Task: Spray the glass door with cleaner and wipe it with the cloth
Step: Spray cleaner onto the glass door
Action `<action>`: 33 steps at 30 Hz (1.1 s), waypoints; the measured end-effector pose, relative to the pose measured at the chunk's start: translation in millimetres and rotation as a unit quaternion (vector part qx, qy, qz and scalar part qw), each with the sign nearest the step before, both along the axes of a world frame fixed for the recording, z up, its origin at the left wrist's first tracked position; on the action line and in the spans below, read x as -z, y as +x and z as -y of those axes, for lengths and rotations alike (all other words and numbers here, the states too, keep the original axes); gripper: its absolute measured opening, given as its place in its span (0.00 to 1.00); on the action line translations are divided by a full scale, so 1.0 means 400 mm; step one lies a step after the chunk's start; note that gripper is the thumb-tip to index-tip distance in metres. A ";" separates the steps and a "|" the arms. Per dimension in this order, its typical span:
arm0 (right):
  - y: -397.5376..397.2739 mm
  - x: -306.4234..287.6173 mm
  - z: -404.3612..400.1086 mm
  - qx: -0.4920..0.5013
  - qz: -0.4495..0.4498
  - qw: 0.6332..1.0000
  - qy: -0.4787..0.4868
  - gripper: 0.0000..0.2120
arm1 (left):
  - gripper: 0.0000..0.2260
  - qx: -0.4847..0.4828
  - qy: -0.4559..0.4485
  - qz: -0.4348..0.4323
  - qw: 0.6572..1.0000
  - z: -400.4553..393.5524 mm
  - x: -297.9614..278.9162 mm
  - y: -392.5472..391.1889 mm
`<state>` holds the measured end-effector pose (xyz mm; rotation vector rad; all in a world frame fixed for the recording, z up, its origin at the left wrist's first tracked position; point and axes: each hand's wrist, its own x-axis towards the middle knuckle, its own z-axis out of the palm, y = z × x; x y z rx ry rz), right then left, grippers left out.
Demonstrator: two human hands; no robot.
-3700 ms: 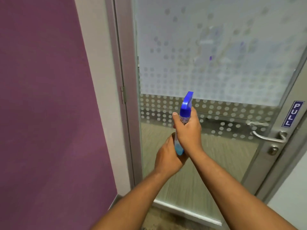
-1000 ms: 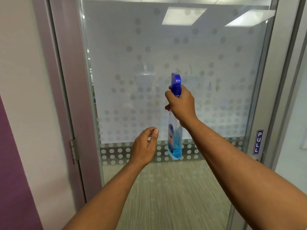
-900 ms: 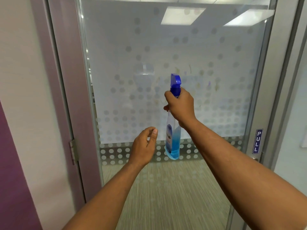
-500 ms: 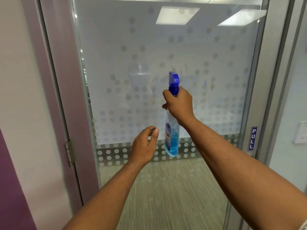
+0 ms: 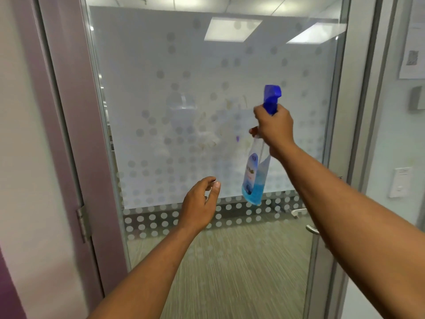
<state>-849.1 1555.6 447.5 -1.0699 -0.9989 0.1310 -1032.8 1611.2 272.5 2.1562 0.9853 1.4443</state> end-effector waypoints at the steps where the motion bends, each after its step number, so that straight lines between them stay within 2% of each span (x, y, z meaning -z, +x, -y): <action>1: 0.019 -0.013 0.005 0.009 0.000 1.000 -0.004 0.07 | 0.24 0.001 0.000 0.000 1.000 0.001 0.000 0.004; 5: 0.075 -0.040 0.026 0.045 0.040 0.998 0.002 0.06 | 0.23 0.014 -0.004 0.004 1.000 0.002 0.004 0.016; 9: 0.088 -0.033 0.038 0.034 0.076 0.996 0.027 0.03 | 0.24 0.012 -0.003 -0.008 1.000 0.004 -0.004 0.025; 11: 0.065 -0.019 0.034 0.019 0.095 0.995 0.017 0.04 | 0.24 0.022 -0.006 -0.017 1.000 0.010 -0.005 0.027; 13: -0.038 0.001 -0.009 -0.049 0.106 0.993 0.002 0.04 | 0.24 -0.018 -0.015 -0.008 1.000 0.010 0.016 -0.035; 17: -0.112 0.008 -0.034 -0.073 0.134 0.988 0.008 0.03 | 0.23 -0.014 -0.024 -0.028 0.999 0.019 0.022 -0.035; 23: -0.220 -0.012 -0.051 -0.093 0.104 0.990 0.018 0.05 | 0.21 -0.031 -0.038 -0.003 0.999 0.027 0.020 -0.068; 28: -0.271 0.083 -0.060 -0.133 0.111 0.985 -0.004 0.03 | 0.21 -0.049 -0.041 0.006 0.998 0.020 0.042 -0.124; 33: -0.302 0.223 -0.065 -0.113 0.136 0.982 -0.068 0.09 | 0.18 -0.056 -0.050 0.017 0.997 0.017 0.063 -0.131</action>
